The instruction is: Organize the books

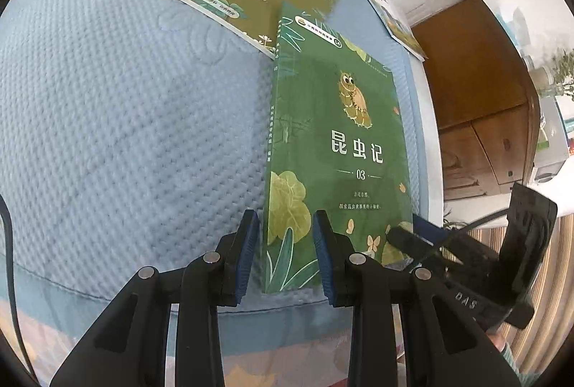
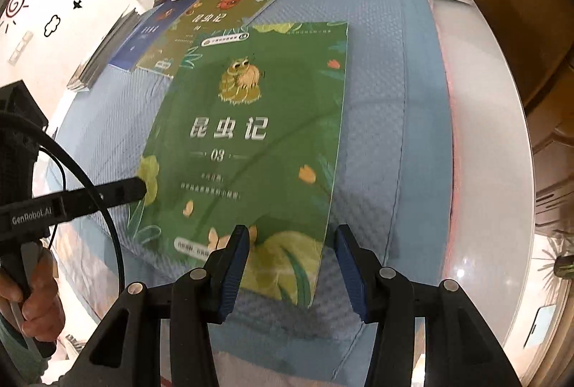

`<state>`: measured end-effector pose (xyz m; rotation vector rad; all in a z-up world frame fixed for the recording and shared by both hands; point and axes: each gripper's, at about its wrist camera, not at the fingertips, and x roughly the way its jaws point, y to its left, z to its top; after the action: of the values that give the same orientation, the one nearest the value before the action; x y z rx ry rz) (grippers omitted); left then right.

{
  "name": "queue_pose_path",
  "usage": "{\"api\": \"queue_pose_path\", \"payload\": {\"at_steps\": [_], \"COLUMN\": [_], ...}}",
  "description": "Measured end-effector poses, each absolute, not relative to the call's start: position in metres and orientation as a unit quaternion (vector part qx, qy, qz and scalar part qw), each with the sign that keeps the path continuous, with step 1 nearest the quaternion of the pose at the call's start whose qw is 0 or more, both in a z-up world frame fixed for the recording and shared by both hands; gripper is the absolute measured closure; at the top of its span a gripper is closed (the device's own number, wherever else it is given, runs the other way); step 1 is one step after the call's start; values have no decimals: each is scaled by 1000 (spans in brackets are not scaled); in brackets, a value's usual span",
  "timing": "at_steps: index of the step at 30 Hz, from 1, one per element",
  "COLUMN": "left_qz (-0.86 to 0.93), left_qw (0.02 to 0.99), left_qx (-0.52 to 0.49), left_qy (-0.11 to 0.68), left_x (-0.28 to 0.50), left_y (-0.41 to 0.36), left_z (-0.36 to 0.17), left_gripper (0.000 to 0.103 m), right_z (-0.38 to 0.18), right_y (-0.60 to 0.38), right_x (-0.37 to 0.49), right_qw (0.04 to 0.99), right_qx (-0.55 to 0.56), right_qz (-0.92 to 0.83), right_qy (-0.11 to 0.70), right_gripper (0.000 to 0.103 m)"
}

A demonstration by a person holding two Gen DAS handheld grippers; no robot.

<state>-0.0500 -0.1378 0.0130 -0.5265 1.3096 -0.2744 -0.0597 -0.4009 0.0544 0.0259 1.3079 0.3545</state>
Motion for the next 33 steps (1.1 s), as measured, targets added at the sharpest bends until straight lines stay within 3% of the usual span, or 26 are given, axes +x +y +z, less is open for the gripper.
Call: {"api": "queue_pose_path", "payload": {"at_steps": [17, 22, 26, 27, 30, 33], "left_qz": [-122, -221, -205, -192, -170, -173], "left_qw": [771, 749, 766, 770, 766, 761], "left_qx": [-210, -344, -312, -300, -292, -294], "left_qy": [588, 521, 524, 530, 547, 551], "left_x": [-61, -71, -63, -61, -53, -51], "left_y": [-158, -136, -148, -150, -152, -158], "left_z": [18, 45, 44, 39, 19, 10], "left_gripper": [76, 76, 76, 77, 94, 94], "right_z": [57, 64, 53, 54, 53, 53], "right_y": [-395, -407, -413, -413, -412, -410], "right_x": [-76, -67, -65, -66, -67, -68], "right_qw": [785, 790, 778, 780, 781, 783], "right_qx": [6, 42, 77, 77, 76, 71], "right_qz": [157, 165, 166, 168, 171, 173], "right_qy": [599, 589, 601, 598, 596, 593], "right_gripper": [55, 55, 54, 54, 54, 52]}}
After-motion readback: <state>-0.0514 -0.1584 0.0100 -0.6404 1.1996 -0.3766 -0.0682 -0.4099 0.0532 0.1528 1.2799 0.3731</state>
